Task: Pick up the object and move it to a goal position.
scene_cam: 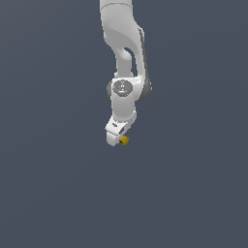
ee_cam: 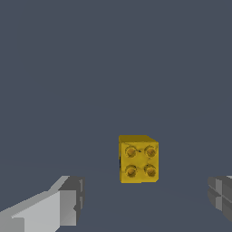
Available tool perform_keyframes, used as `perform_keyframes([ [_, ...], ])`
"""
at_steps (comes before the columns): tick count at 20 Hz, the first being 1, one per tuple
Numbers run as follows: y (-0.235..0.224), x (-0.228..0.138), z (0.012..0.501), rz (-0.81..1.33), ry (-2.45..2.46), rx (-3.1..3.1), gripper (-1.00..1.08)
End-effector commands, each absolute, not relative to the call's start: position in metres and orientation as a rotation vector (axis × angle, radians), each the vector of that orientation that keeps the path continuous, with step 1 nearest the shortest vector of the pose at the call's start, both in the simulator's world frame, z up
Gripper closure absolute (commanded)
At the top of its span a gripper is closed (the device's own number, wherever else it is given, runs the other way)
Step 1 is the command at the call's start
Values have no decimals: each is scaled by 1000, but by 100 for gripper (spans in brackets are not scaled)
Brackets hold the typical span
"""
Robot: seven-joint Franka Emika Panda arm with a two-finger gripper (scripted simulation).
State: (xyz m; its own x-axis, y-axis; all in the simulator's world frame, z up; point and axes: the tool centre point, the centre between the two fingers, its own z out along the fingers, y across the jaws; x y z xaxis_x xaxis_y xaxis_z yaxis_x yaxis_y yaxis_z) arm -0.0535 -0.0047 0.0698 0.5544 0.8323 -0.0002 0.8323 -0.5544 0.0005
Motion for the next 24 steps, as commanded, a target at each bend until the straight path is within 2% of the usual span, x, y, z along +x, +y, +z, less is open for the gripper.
perform_keyframes([
  [1,-5,-54,64,-1,1484,2769,-92],
  [14,-4,-54,22,0,1490,2766,-92],
  [15,-4,-54,22,0,1490,2766,108],
  [24,-4,-54,22,0,1490,2766,108],
])
